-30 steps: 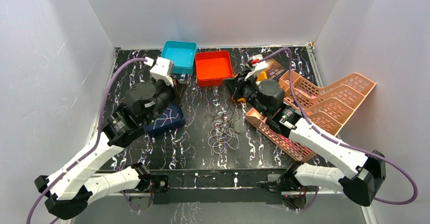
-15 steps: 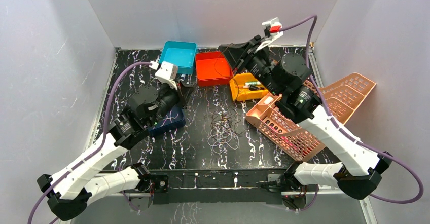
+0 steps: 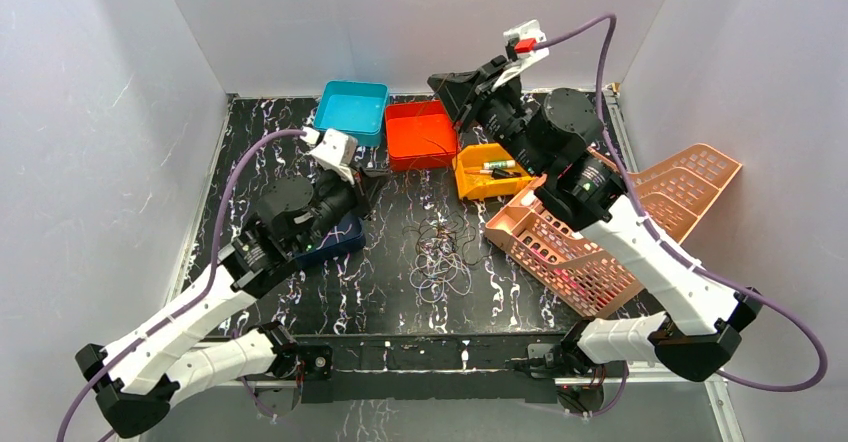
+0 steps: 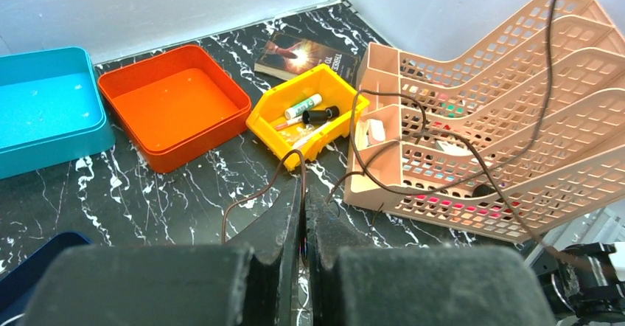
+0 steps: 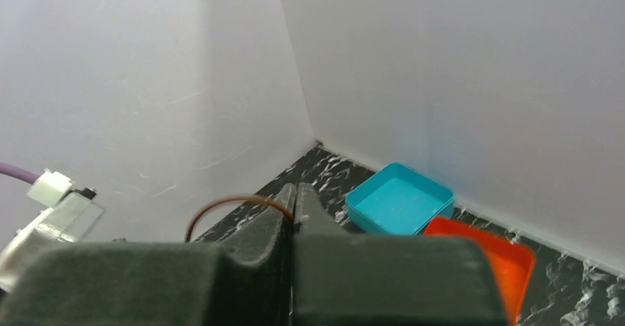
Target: Untangle the cables
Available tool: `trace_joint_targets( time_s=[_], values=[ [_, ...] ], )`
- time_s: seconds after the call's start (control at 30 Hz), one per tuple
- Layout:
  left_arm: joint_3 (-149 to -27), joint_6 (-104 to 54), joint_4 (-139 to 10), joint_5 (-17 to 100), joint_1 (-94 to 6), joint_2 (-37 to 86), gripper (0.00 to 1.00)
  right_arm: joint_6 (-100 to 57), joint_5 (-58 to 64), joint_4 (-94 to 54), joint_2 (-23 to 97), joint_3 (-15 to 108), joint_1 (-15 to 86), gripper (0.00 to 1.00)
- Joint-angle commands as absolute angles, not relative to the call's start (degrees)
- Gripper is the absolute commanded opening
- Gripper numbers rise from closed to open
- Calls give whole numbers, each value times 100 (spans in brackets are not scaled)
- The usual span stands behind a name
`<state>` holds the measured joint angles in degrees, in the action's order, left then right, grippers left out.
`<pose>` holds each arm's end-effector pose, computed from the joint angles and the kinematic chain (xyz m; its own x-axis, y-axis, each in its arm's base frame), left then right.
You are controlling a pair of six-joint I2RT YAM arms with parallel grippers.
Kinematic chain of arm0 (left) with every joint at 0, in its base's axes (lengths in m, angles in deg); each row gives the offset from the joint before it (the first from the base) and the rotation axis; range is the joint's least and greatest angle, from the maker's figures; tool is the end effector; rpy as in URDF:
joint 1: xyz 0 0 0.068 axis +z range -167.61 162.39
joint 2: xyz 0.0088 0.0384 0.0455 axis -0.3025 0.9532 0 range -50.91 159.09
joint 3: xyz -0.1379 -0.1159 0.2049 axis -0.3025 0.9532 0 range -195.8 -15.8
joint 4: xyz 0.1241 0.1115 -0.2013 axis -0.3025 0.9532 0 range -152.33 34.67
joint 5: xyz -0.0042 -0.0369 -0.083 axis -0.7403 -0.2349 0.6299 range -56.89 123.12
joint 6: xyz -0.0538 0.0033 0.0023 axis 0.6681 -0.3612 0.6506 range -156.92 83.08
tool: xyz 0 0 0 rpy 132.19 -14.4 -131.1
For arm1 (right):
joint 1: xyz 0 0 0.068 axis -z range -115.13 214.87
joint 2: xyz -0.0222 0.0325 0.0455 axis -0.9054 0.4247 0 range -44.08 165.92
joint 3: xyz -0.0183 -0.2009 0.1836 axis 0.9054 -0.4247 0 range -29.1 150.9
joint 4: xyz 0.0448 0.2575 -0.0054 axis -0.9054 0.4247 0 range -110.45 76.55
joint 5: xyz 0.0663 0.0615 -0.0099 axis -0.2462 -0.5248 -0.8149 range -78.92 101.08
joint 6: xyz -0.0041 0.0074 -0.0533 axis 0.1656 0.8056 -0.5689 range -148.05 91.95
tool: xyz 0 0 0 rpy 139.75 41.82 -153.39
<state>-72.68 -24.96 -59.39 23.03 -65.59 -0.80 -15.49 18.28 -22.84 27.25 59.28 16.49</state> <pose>0.1356 -0.1413 0.4118 -0.0836 -0.2120 -0.9737 0.6104 0.7615 -0.2182 0.1728 0.1879 0.5291 0.0716 0.4054 -0.9113 -0.6954 0.6753 0.2458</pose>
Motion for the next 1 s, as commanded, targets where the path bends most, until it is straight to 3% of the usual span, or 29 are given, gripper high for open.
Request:
trace_joint_targets(
  time_s=[0.0, 0.13, 0.37, 0.63, 0.97],
  values=[
    [-7567, -2387, -5651, 2083, -6541, 196, 0, -1786, 2328, -2016, 2791, 6000, 1675, 0],
    [-7822, -2317, -5325, 1912, -6540, 624, 0, -1788, 2672, -1432, 2964, 6011, 1797, 0],
    [-8159, -2290, -5343, 1375, -6384, 1513, 0, -1271, 1647, -1012, 3446, 5863, 2798, 0],
    [-8917, -2222, -5842, 2426, -4997, 3120, 0, -1049, 1036, -1666, 4337, 6014, 3543, 0],
    [-10578, -2343, -6306, 3116, -4317, 5597, 0, -841, 497, -2098, 6400, 7329, 4079, 0]
  ],
)
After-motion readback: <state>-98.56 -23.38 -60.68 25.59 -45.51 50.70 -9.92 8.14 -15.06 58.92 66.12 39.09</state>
